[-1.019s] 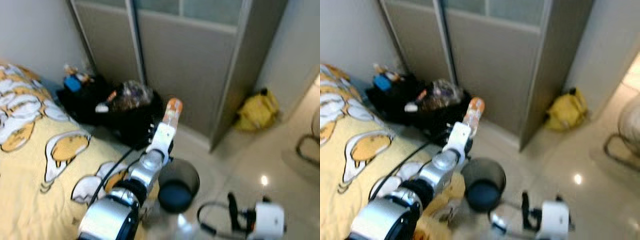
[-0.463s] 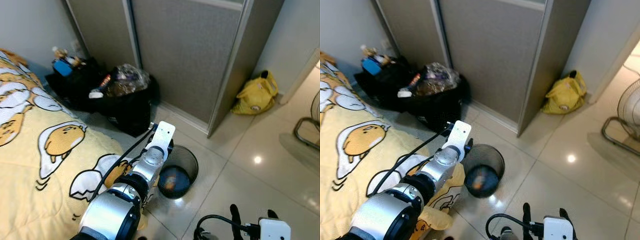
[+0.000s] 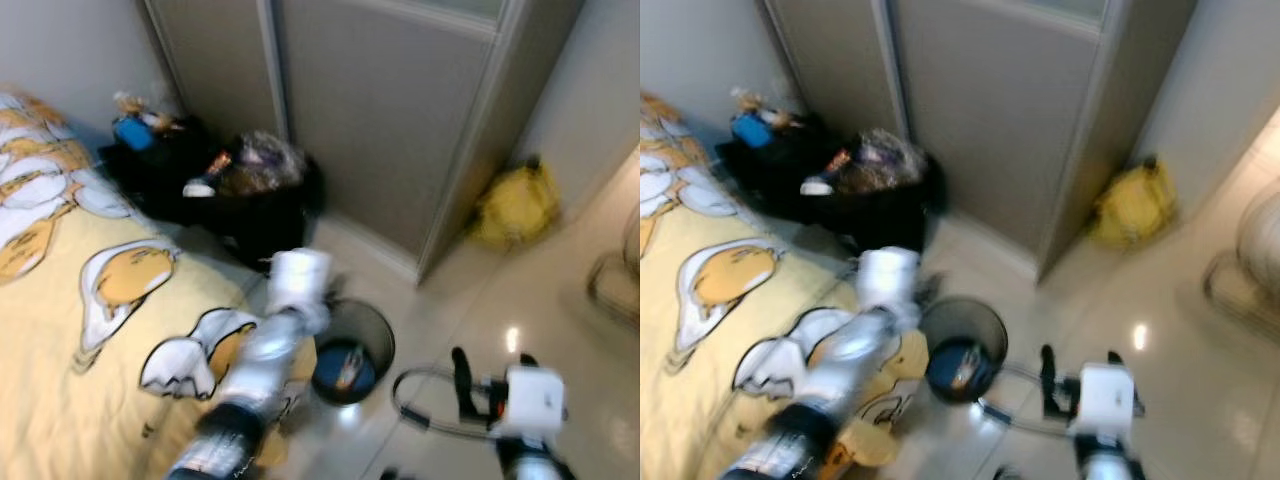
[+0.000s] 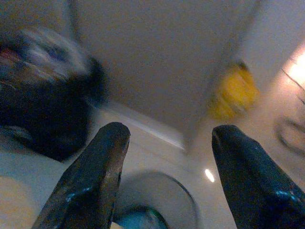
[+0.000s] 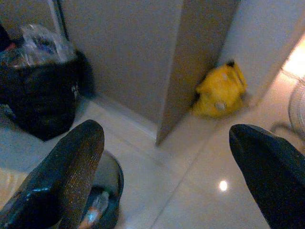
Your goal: Clean up the room
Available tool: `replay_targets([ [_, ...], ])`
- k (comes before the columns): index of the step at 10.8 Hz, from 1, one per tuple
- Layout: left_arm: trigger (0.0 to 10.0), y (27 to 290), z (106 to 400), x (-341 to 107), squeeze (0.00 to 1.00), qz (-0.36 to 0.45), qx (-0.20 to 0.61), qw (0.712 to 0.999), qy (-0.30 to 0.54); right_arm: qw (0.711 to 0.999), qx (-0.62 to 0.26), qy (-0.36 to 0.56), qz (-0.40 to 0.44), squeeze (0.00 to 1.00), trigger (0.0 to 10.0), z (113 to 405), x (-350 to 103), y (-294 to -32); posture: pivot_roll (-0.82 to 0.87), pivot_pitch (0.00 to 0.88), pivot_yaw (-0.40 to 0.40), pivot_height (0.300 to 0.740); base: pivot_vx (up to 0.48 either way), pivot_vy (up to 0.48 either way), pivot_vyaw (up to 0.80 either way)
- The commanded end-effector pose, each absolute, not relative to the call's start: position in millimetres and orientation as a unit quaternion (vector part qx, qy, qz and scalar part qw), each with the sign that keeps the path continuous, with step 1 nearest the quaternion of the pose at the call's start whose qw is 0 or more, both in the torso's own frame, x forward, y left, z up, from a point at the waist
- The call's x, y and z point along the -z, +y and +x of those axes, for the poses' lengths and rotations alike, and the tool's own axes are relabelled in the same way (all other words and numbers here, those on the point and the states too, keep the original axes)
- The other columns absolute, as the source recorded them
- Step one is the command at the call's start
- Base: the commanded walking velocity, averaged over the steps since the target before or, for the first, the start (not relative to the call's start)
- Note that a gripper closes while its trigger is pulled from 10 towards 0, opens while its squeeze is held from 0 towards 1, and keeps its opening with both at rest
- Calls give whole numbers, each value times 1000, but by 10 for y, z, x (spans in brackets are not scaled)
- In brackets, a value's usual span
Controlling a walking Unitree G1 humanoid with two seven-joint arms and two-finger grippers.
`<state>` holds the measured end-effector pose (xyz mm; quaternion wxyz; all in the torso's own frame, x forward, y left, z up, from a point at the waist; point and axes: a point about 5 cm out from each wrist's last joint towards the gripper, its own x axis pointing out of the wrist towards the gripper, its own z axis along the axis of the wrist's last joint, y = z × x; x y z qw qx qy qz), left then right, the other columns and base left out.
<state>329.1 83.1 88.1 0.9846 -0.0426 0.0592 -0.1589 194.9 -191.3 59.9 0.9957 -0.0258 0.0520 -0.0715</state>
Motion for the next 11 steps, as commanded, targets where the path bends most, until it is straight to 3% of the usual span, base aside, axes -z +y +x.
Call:
replay_targets([
  [1,10000,1033,3332,-1073,0,-33,136,990,10,995,71,64,34,0,10000,2129,-561,-1947,78,0,2,740,0,0,0],
  [2,10000,1221,3333,-1115,0,8,131,991,-17,994,64,60,68,0,10000,2323,-574,-1931,116,0,-19,740,0,0,0],
  [3,10000,1420,3345,-1112,0,-10,121,993,-10,995,58,51,61,0,10000,2502,-588,-1902,119,0,-26,740,0,0,700],
  [4,10000,1457,3321,-1083,0,-35,101,994,3,996,52,47,57,0,10000,2566,-607,-1909,113,0,-30,740,0,0,681],
  [5,10000,1382,3303,-1004,0,-17,103,994,27,997,41,43,45,0,10000,2634,-620,-1952,122,0,-33,740,0,0,631],
  [7,10000,1260,3225,-843,0,13,98,993,61,988,46,42,139,0,10000,2637,-551,-1961,99,0,-8,740,-169,384,619],
  [9,10000,1098,3195,-770,0,8,110,991,78,995,18,64,73,0,10000,2472,-429,-1901,83,0,-12,740,-366,313,612],
  [11,10000,1142,3149,-691,0,41,96,990,90,997,4,52,48,0,10000,2468,-457,-1962,71,0,-10,740,-411,253,603],
])
